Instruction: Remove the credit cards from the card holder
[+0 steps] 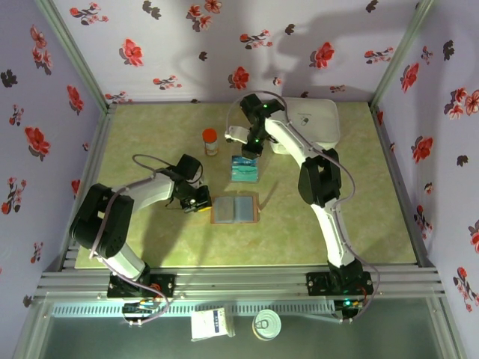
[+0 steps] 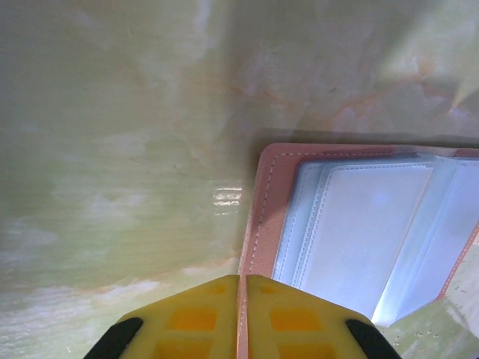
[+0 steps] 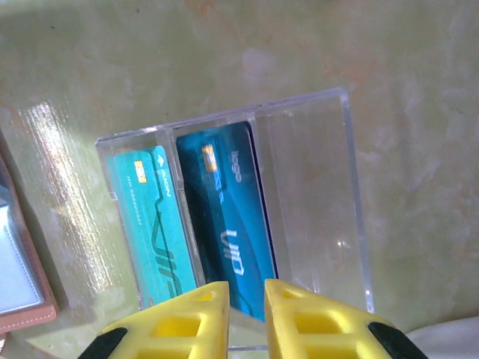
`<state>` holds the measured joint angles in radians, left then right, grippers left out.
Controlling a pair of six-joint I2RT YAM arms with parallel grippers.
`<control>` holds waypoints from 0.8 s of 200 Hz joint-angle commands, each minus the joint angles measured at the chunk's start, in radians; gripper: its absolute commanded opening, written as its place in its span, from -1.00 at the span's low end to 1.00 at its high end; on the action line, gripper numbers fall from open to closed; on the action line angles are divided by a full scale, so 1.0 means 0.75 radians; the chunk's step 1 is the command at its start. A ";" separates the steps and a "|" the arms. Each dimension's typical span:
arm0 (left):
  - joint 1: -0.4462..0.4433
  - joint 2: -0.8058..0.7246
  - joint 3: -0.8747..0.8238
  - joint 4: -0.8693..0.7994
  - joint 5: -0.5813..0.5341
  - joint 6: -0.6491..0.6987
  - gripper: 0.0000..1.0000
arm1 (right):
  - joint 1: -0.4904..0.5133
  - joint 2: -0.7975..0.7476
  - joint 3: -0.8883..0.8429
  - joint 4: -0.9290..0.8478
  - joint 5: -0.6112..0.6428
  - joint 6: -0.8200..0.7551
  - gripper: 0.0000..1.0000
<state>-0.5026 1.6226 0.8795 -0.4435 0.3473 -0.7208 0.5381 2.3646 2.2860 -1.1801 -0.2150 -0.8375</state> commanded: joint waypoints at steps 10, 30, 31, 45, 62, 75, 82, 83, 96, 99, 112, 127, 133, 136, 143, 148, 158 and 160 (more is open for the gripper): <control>0.011 -0.024 0.007 -0.024 0.005 0.025 -0.78 | -0.012 -0.046 0.031 -0.001 0.021 0.029 -0.56; 0.011 -0.031 0.004 -0.012 0.016 0.014 -0.79 | -0.012 -0.100 -0.014 0.039 -0.003 0.101 -0.55; 0.010 -0.032 0.004 -0.010 0.017 0.014 -0.79 | -0.012 -0.104 -0.019 0.043 -0.003 0.107 -0.56; 0.012 -0.030 -0.001 0.004 0.028 0.012 -0.79 | -0.012 -0.168 -0.103 0.131 -0.010 0.200 -0.54; 0.009 -0.022 -0.001 0.016 0.042 0.006 -0.80 | -0.010 -0.257 -0.244 0.295 -0.002 0.358 -0.47; 0.006 -0.024 -0.006 0.018 0.047 0.003 -0.80 | -0.007 -0.326 -0.345 0.426 0.003 0.508 -0.49; 0.004 -0.029 -0.010 0.021 0.048 0.000 -0.80 | -0.006 -0.359 -0.395 0.489 0.011 0.604 -0.51; 0.003 -0.030 -0.012 0.022 0.048 0.000 -0.80 | -0.005 -0.364 -0.402 0.499 0.011 0.612 -0.51; -0.001 -0.038 -0.023 0.030 0.048 -0.005 -0.81 | -0.002 -0.424 -0.494 0.599 0.022 0.783 -0.52; 0.000 -0.038 -0.025 0.032 0.047 -0.008 -0.81 | 0.000 -0.437 -0.516 0.621 0.023 0.831 -0.53; -0.003 -0.040 -0.031 0.037 0.050 -0.014 -0.81 | 0.007 -0.497 -0.620 0.711 0.029 0.998 -0.55; -0.009 -0.040 -0.037 0.047 0.052 -0.016 -0.82 | 0.018 -0.554 -0.738 0.797 0.001 1.165 -0.62; -0.013 -0.040 -0.039 0.052 0.052 -0.018 -0.82 | 0.024 -0.574 -0.782 0.823 0.003 1.246 -0.65; -0.015 -0.037 -0.040 0.055 0.052 -0.017 -0.82 | 0.028 -0.583 -0.800 0.833 0.004 1.287 -0.66; -0.019 -0.036 -0.042 0.061 0.052 -0.020 -0.82 | 0.036 -0.602 -0.846 0.856 0.000 1.376 -0.69; -0.021 -0.033 -0.042 0.066 0.052 -0.021 -0.83 | 0.044 -0.617 -0.879 0.873 -0.008 1.436 -0.70; -0.025 -0.025 -0.044 0.072 0.052 -0.022 -0.83 | 0.060 -0.644 -0.948 0.912 -0.032 1.550 -0.71; -0.027 -0.025 -0.044 0.072 0.052 -0.023 -0.83 | 0.064 -0.648 -0.962 0.920 -0.038 1.569 -0.71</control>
<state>-0.5095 1.6150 0.8597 -0.4053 0.3706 -0.7265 0.5533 1.9255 1.6638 -0.6037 -0.2111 0.0242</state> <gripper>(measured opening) 0.090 0.151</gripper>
